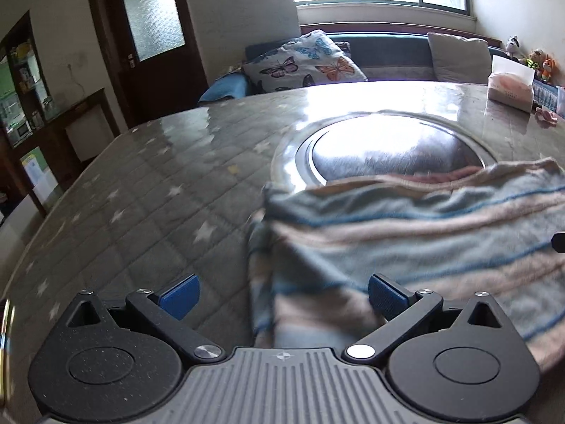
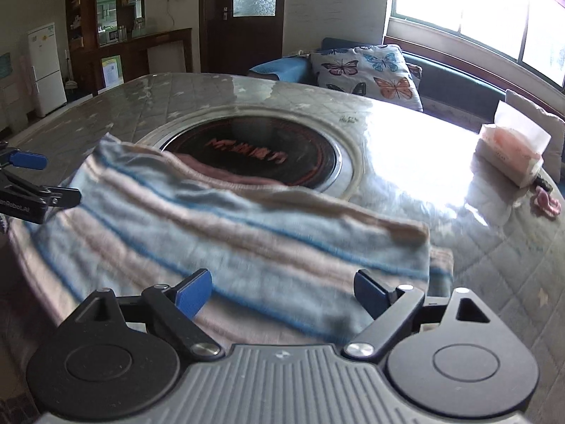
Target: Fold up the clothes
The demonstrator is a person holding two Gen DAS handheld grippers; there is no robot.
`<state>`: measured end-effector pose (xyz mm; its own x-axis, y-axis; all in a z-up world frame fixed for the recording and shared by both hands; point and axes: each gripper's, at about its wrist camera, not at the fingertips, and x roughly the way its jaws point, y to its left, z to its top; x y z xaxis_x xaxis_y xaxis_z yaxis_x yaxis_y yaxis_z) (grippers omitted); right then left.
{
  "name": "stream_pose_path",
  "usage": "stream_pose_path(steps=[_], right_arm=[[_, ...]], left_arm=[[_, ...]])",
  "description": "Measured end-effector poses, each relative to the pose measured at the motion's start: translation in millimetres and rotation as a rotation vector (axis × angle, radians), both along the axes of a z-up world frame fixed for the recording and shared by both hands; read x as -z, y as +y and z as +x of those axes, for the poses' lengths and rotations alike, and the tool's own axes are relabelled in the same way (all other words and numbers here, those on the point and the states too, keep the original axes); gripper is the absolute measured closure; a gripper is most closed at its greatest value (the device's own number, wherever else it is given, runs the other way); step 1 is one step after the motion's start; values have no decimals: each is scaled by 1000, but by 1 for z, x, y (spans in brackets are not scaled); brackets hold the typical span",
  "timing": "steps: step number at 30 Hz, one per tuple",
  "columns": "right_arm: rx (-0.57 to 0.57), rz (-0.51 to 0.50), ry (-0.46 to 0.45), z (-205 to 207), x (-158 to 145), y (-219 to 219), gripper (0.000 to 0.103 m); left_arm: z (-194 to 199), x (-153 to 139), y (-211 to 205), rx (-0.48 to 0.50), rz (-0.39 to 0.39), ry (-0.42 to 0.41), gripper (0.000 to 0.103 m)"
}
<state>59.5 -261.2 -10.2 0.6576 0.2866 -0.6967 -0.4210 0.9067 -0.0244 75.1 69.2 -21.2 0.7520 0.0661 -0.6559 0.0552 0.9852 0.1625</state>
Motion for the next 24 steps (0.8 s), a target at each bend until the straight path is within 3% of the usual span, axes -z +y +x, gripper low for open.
stream_pose_path(steps=[13, 24], right_arm=[[-2, 39, -2, -42, 1, -11, 7], [67, 87, 17, -40, 6, -33, 7]], left_arm=[[-28, 5, 31, -88, -43, -19, 0], [-30, 1, 37, -94, -58, -15, 0]])
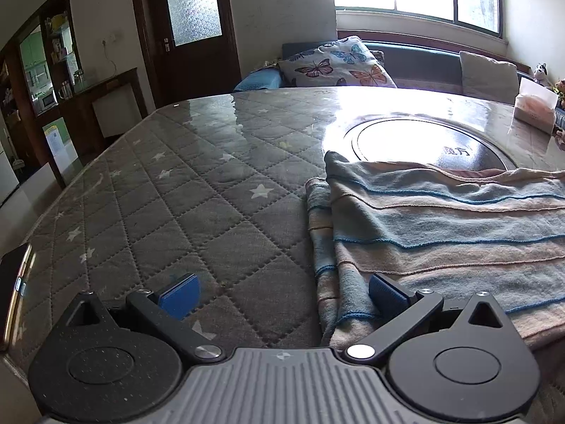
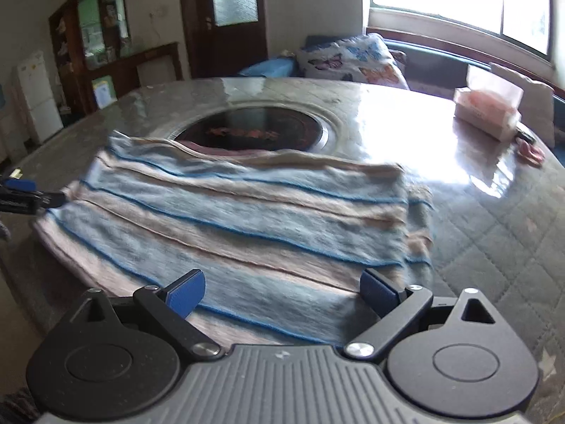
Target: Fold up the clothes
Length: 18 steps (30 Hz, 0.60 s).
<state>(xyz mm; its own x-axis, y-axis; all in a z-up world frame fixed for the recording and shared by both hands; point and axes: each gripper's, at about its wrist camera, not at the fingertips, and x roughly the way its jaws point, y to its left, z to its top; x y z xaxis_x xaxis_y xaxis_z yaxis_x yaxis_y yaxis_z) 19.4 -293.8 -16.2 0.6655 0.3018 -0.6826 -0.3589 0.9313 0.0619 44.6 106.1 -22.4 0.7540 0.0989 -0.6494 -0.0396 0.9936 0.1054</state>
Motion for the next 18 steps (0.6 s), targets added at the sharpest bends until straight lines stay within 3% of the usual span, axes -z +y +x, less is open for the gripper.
stream_pose_path(steps=[9, 18], right_arm=[[115, 31, -38, 10, -12, -26, 10], [234, 38, 18, 22, 1, -49, 34]], left_arm=[[1, -4, 2, -6, -29, 1, 0], [4, -6, 1, -2, -40, -3, 0]])
